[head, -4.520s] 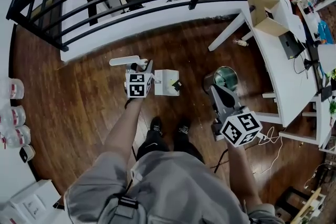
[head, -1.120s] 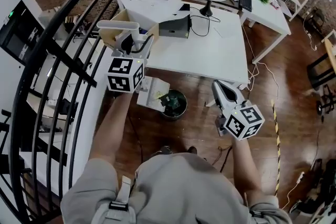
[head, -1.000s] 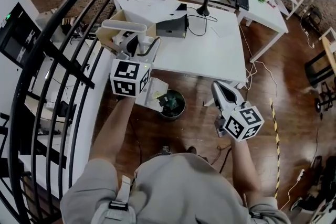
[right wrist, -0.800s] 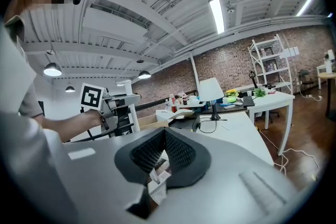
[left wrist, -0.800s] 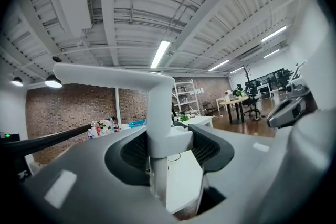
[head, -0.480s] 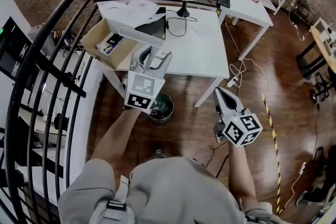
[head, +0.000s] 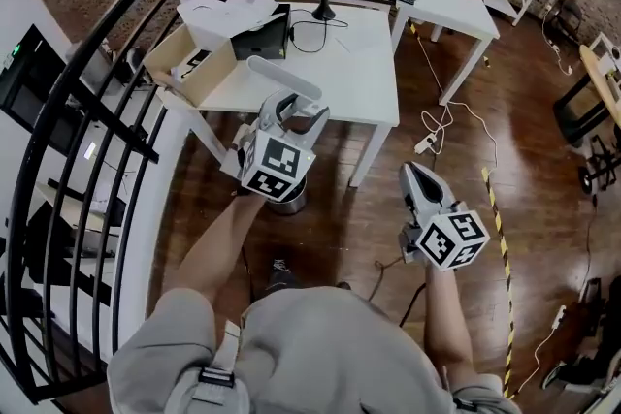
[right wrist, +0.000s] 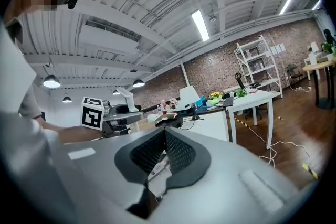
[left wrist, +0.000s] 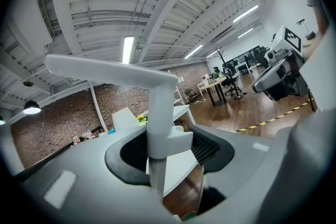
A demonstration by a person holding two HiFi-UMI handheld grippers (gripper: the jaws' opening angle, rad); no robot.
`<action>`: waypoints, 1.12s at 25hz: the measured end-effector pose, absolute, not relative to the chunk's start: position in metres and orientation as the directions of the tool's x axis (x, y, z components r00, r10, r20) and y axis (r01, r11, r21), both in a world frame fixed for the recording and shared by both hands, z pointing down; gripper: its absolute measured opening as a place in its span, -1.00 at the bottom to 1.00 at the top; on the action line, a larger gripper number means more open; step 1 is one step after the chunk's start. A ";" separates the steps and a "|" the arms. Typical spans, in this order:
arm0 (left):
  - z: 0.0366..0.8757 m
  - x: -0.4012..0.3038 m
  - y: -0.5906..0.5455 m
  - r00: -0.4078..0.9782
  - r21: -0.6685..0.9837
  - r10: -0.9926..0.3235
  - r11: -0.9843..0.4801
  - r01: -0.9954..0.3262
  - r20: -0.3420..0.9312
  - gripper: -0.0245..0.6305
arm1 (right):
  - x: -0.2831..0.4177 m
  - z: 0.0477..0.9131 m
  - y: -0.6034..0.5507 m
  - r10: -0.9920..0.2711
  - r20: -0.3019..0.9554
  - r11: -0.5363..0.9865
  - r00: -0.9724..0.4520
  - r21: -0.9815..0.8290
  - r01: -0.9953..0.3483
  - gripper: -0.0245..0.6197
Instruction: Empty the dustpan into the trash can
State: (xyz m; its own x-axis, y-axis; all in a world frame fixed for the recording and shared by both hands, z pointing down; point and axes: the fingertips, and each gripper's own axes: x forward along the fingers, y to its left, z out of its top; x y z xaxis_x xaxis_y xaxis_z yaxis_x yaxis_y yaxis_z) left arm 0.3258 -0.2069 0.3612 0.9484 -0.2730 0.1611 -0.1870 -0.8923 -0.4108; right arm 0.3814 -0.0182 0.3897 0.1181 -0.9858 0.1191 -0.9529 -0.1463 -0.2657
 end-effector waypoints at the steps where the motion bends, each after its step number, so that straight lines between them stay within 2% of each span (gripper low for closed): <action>1: 0.364 0.330 -0.200 0.949 -0.415 -0.266 -0.893 -0.176 0.169 -0.26 | 0.383 0.390 -0.013 -0.986 0.117 -0.143 0.115 -0.268 -0.953 -0.93; 7: 0.381 0.346 -0.170 0.943 -0.428 -0.261 -0.891 -0.153 0.207 -0.26 | 0.396 0.398 0.025 -0.986 0.121 -0.141 0.111 -0.274 -0.951 -0.93; 15: 0.373 0.337 -0.196 0.918 -0.395 -0.343 -0.885 -0.246 0.198 -0.26 | 0.414 0.411 0.055 -0.983 0.137 -0.158 0.121 -0.308 -0.938 -0.93; 23: 0.353 0.271 -0.272 0.871 -0.303 -0.469 -0.860 -0.411 0.148 -0.27 | 0.387 0.409 0.012 -0.986 0.148 -0.119 0.078 -0.296 -0.948 -0.93; 28: 0.338 0.215 -0.316 0.845 -0.245 -0.517 -0.844 -0.477 0.137 -0.28 | 0.338 0.397 -0.032 -0.989 0.147 -0.054 0.011 -0.291 -0.955 -0.93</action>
State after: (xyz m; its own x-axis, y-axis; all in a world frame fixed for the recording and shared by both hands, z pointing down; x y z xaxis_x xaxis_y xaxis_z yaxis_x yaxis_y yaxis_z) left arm 0.2146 -0.3159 0.3385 0.8451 -0.5168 0.1367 -0.4768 -0.8443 -0.2446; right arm 0.3376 -0.0322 0.3967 0.0111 -0.9890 0.1474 -0.9553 -0.0541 -0.2907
